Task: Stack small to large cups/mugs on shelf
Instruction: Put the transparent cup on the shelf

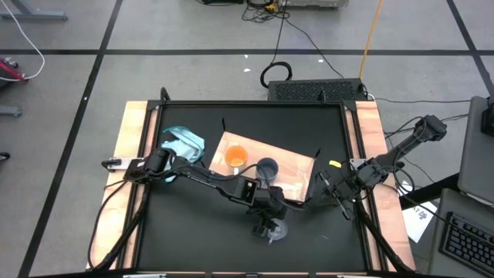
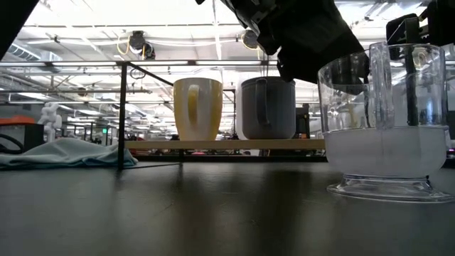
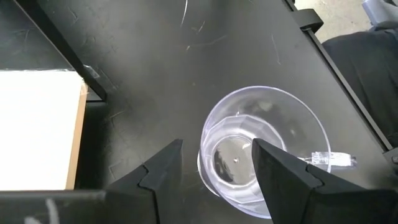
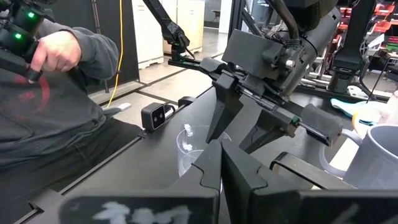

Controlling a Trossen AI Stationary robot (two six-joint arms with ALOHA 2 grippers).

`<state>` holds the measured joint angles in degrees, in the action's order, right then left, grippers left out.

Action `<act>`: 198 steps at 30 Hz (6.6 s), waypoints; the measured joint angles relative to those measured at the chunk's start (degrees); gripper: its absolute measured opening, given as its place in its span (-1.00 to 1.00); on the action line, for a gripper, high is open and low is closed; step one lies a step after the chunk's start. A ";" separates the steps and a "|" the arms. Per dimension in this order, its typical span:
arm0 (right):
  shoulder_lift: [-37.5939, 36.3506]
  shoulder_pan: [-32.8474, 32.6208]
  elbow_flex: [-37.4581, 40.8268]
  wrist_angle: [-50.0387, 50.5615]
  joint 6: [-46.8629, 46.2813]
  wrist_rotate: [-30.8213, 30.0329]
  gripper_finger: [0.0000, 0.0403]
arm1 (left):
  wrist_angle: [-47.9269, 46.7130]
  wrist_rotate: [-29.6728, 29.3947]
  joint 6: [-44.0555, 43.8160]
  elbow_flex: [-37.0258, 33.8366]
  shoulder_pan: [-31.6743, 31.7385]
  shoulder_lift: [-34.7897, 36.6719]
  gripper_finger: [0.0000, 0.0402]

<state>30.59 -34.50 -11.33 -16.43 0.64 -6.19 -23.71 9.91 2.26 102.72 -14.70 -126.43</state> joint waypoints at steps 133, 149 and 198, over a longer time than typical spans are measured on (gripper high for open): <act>0.33 0.00 0.00 -2.56 -0.17 0.01 -1.00 | -4.33 -13.55 1.71 1.99 4.66 12.90 -1.00; 0.35 0.02 0.00 -2.68 1.62 0.01 -1.00 | -10.25 -0.91 4.78 9.24 11.95 12.85 -1.00; -0.99 -0.37 -0.04 -12.06 1.21 0.45 -1.00 | -6.34 10.61 9.58 10.17 17.97 1.75 -1.00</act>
<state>29.60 -34.87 -11.38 -28.48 1.86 -5.74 -30.05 20.53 11.84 112.88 3.27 -124.68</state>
